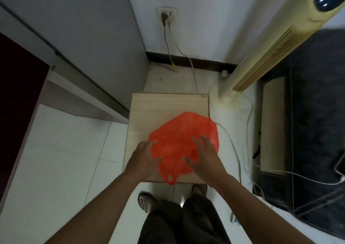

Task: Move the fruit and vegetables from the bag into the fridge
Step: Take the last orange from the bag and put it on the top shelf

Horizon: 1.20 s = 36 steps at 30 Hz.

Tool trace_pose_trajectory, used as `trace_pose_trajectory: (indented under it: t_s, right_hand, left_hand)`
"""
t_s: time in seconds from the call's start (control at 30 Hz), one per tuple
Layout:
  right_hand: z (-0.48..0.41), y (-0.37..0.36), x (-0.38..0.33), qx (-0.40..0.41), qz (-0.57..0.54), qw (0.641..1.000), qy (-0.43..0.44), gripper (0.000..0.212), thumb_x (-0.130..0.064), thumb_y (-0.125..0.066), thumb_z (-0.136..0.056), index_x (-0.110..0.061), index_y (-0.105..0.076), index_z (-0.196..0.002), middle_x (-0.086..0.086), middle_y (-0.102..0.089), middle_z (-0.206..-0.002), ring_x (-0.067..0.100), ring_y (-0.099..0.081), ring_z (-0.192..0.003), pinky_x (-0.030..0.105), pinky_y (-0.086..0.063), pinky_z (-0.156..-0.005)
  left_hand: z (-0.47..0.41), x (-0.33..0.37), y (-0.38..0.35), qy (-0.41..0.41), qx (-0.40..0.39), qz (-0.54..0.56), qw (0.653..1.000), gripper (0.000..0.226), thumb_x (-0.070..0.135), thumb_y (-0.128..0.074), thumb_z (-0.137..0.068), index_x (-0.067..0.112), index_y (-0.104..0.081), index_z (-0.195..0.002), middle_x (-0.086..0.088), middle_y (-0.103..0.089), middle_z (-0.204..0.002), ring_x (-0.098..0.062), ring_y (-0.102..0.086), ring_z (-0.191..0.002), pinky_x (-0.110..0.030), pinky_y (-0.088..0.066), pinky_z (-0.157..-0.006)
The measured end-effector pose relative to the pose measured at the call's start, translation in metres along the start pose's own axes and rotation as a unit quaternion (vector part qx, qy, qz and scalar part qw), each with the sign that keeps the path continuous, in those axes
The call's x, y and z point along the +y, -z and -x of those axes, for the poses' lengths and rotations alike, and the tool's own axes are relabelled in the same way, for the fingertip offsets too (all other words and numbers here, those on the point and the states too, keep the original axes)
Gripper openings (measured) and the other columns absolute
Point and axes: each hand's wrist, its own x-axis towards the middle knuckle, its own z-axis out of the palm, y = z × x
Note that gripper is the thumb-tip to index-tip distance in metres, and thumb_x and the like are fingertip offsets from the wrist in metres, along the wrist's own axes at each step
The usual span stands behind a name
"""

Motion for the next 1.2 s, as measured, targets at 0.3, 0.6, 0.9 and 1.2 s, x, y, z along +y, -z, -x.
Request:
trace_pose_trajectory:
  t_s: [0.3, 0.6, 0.9, 1.2]
  right_hand:
    - [-0.040, -0.035, 0.054, 0.068, 0.001, 0.997, -0.029, 0.085, -0.049, -0.060, -0.082, -0.024, -0.011, -0.146, 0.002, -0.001, -0.154, 0.028, -0.016, -0.140, 0.051, -0.040, -0.102]
    - [-0.029, -0.055, 0.065, 0.096, -0.030, 0.994, -0.037, 0.084, -0.046, -0.064, -0.080, -0.023, -0.016, -0.145, 0.006, -0.009, -0.153, 0.029, -0.025, -0.136, 0.048, -0.044, -0.095]
    - [-0.026, -0.065, 0.054, 0.082, -0.082, 0.993, -0.014, 0.081, -0.039, -0.065, -0.082, -0.024, -0.017, -0.146, 0.004, -0.029, -0.147, 0.020, -0.035, -0.131, 0.037, -0.042, -0.097]
    - [-0.035, -0.060, 0.031, 0.081, -0.086, 0.992, 0.043, 0.067, -0.039, -0.060, -0.086, -0.026, -0.027, -0.142, 0.000, -0.034, -0.144, 0.018, -0.036, -0.130, 0.045, -0.042, -0.101]
  left_hand:
    - [-0.040, -0.035, -0.038, 0.010, 0.075, 0.096, 0.993, 0.069, 0.031, -0.069, -0.081, 0.022, -0.034, -0.140, -0.003, -0.030, -0.144, -0.005, -0.032, -0.117, -0.024, -0.032, -0.092]
    - [-0.061, -0.048, -0.072, 0.012, 0.007, 0.088, 0.996, 0.099, 0.038, -0.079, -0.069, 0.033, -0.016, -0.146, -0.005, -0.013, -0.153, -0.021, -0.026, -0.137, -0.034, -0.035, -0.103]
    - [-0.061, -0.046, -0.065, 0.046, 0.054, 0.276, 0.959, 0.047, 0.016, -0.063, -0.086, 0.022, -0.048, -0.131, 0.014, -0.054, -0.108, -0.005, -0.054, -0.096, -0.016, -0.043, -0.076]
    - [-0.037, -0.037, -0.033, -0.048, 0.130, 0.092, 0.986, 0.056, 0.019, -0.067, -0.083, 0.022, -0.044, -0.134, 0.014, -0.039, -0.127, -0.001, -0.035, -0.116, -0.023, -0.032, -0.092]
